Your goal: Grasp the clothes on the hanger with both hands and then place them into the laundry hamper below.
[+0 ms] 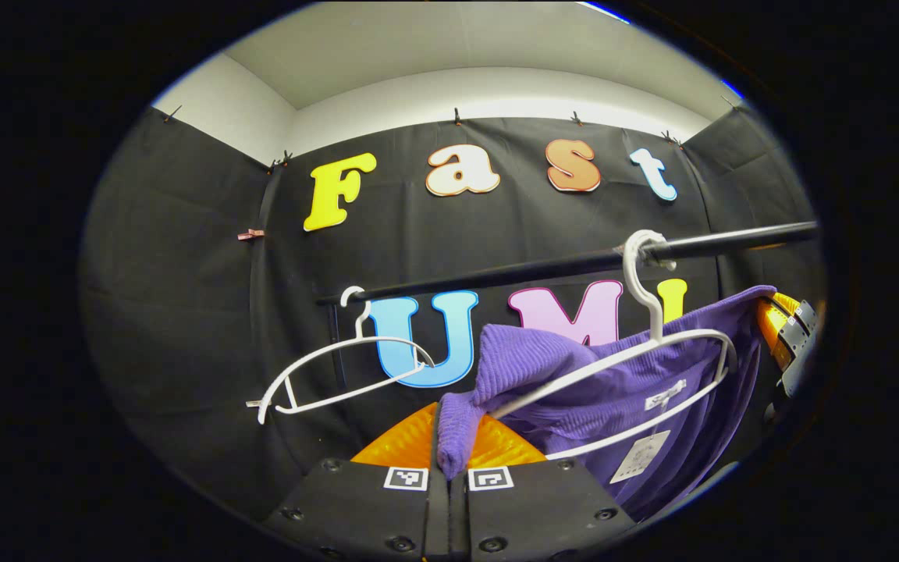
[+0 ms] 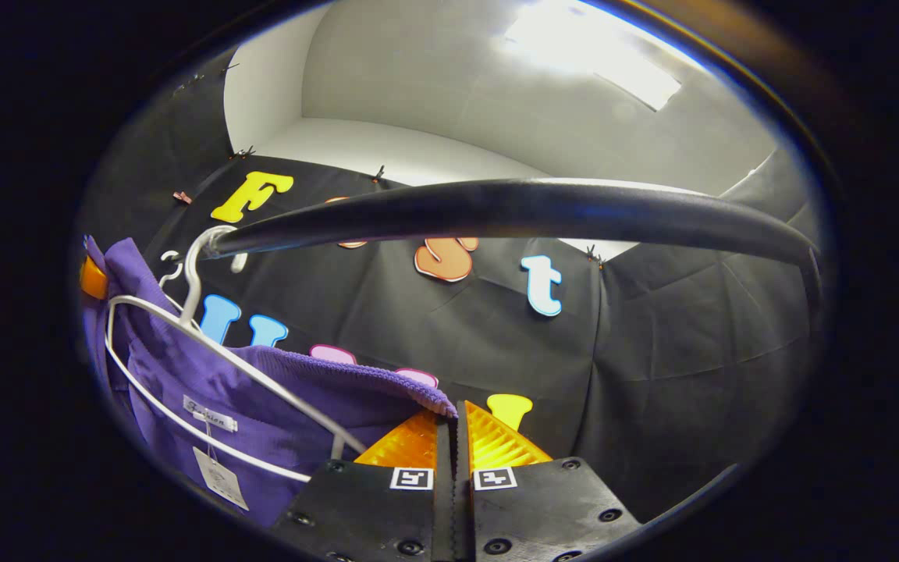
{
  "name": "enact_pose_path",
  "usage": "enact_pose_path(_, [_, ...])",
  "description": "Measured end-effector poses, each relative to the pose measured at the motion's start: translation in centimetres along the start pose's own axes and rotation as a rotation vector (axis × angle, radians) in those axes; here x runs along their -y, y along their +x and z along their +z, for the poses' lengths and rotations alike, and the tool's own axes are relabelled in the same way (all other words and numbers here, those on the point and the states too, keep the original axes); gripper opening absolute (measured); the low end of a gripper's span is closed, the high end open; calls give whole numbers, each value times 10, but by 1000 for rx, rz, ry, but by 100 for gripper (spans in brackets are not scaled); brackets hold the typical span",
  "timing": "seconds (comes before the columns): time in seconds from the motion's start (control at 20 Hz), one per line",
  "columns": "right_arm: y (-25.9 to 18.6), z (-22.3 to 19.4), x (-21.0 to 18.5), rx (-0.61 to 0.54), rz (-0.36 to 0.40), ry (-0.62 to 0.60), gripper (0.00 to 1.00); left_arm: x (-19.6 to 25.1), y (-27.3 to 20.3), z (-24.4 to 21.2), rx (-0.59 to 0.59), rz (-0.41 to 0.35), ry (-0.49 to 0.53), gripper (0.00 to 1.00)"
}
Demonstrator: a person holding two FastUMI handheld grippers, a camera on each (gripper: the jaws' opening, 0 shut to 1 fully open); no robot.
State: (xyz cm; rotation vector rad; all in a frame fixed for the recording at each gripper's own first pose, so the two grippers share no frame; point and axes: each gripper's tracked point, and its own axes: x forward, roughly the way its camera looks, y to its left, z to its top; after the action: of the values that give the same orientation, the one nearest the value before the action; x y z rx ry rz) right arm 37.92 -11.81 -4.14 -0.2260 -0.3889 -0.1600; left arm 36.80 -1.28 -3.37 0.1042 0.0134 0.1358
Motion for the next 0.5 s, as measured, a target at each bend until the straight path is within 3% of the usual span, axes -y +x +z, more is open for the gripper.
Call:
enact_pose_path(0.2, [15,-25,11,-3,-31,-86,4,9,3,0,-10,-14,22,5])
enact_pose_path(0.5, [7,-117,-3,-163,6,-100,5,18,4,-9,-37,-41,30,3])
